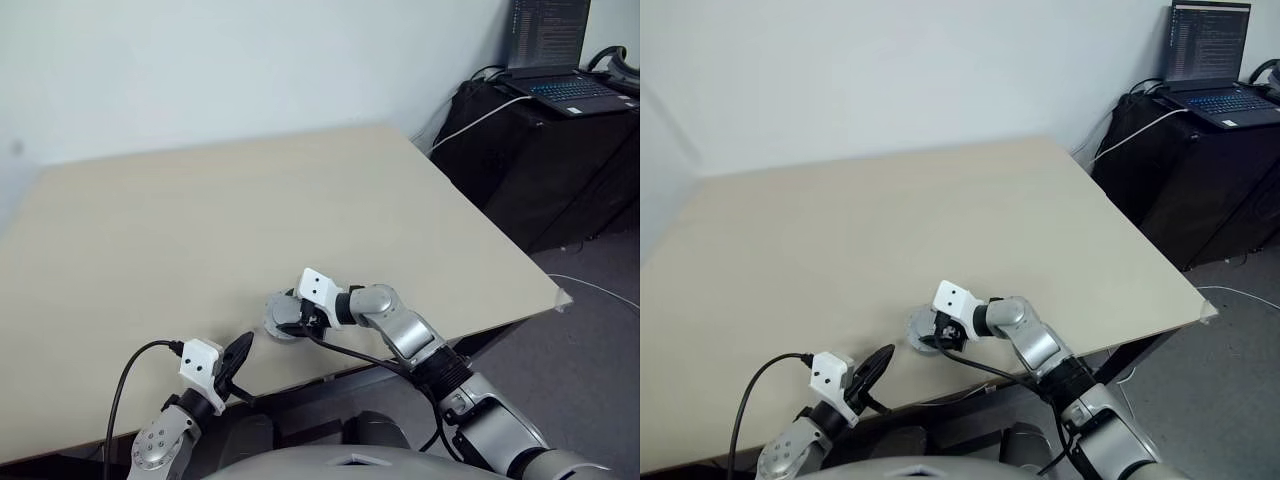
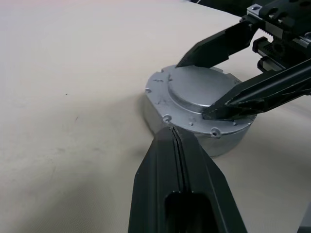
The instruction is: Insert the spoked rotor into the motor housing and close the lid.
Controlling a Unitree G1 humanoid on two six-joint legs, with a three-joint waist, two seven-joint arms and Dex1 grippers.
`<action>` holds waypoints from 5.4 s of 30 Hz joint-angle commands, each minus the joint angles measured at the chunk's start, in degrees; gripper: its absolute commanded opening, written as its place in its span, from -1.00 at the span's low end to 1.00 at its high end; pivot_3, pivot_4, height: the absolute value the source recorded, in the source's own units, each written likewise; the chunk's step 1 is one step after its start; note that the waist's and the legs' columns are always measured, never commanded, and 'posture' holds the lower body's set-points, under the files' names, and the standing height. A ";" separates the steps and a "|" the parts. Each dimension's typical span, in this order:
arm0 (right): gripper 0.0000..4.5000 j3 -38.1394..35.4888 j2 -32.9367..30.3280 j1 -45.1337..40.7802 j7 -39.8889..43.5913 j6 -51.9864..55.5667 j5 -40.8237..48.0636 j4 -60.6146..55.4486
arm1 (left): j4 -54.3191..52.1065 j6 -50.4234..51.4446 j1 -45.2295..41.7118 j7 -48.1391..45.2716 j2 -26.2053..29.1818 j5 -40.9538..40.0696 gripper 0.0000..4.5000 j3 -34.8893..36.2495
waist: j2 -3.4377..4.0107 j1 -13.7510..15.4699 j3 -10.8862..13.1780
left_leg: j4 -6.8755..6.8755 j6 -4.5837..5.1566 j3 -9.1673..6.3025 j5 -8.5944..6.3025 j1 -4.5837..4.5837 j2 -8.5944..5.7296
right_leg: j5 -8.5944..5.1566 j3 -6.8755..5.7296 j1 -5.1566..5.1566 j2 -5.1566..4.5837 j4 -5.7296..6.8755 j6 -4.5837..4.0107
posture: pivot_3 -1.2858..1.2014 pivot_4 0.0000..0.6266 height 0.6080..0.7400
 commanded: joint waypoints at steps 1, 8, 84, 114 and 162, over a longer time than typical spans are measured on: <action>0.45 0.26 -2.16 -0.02 0.42 0.22 -2.03 1.22 | -1.09 -1.14 -0.44 -0.01 -0.15 0.15 -1.00 0.02 | 0.00 0.03 0.00 | 0.00 0.00 0.00 0.00 0.00 -0.01 | 0.00 0.00 0.00 -0.01 0.00 0.00 | 0.03 -1.00 1.00; 0.45 0.57 -1.91 0.22 0.45 0.71 -1.72 1.11 | -2.75 2.71 -2.32 1.73 -1.34 -0.47 -1.00 -0.40 | 0.00 0.12 0.00 | 0.00 0.02 0.00 -0.01 -0.01 -0.02 | 0.01 -0.02 0.01 -0.03 -0.02 0.02 | 0.03 -1.00 1.00; 0.99 -25.88 8.22 19.64 -21.85 39.30 24.02 -31.84 | -5.54 52.80 -26.10 2.51 0.99 -10.95 -1.00 0.55 | -0.44 0.21 0.01 | -0.01 -0.02 -0.17 0.06 -0.05 -0.02 | 0.05 0.09 0.07 0.11 -0.10 0.06 | 0.03 -1.00 1.00; 0.99 -40.48 20.41 8.75 -29.29 58.44 39.13 -9.82 | -6.51 51.40 -24.86 2.63 -0.02 -11.23 -1.00 1.22 | -0.33 -0.15 0.09 | -0.11 0.01 -0.16 0.04 -0.11 -0.05 | 0.05 0.07 0.04 0.11 -0.17 0.06 | 0.03 -1.00 1.00; -0.43 -38.86 20.40 11.07 -26.89 63.87 47.67 -10.26 | -6.29 50.48 -24.16 3.00 -1.41 -10.59 -1.00 1.95 | -0.35 -0.67 0.08 | -0.39 0.10 -0.30 0.09 -0.26 0.01 | -0.17 0.16 -0.03 0.38 -0.20 -0.05 | 0.03 -1.00 1.00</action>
